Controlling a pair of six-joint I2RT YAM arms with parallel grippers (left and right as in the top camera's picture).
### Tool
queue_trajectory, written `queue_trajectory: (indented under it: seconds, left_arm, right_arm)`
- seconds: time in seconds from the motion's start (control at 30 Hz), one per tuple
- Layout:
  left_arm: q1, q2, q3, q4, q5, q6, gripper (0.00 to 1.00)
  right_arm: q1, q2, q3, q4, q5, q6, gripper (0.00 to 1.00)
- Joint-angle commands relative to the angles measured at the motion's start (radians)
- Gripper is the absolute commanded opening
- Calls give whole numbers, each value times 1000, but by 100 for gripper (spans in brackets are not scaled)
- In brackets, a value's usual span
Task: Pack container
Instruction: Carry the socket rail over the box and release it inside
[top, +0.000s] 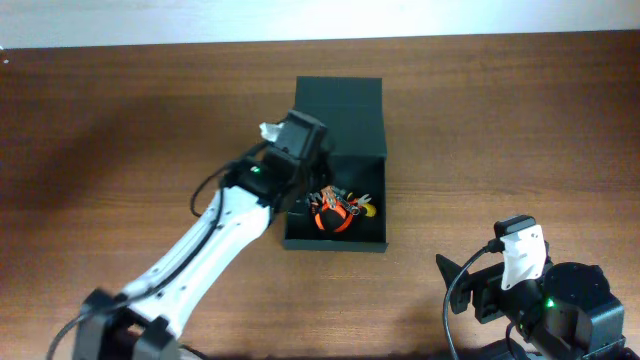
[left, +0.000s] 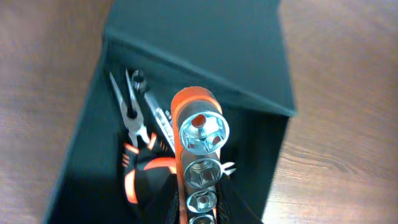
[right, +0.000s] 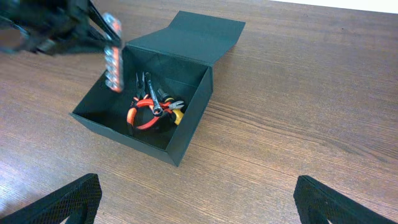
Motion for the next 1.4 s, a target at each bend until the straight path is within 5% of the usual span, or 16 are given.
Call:
queue_trajectory:
  seconds: [0.0, 0.37, 0.63, 1.0, 1.13, 1.37]
  left_arm:
    - [-27, 56, 18, 4, 7, -133, 11]
    - [-49, 201, 18, 7, 7, -378, 11]
    - [-49, 264, 18, 7, -1, -407, 12]
    - [-49, 275, 18, 22, 0, -406, 44]
    - [-49, 237, 18, 26, -7, -406, 73]
    - [-49, 83, 19, 25, -43, -325, 93]
  right_arm:
    - [-2, -2, 0, 3, 5, 11, 99]
    - [-2, -2, 0, 3, 5, 11, 99]
    - [-2, -2, 0, 3, 5, 11, 99]
    - [-2, -2, 0, 3, 5, 11, 99]
    - [-2, -2, 0, 3, 5, 11, 99]
    - [-2, -2, 0, 3, 5, 11, 99]
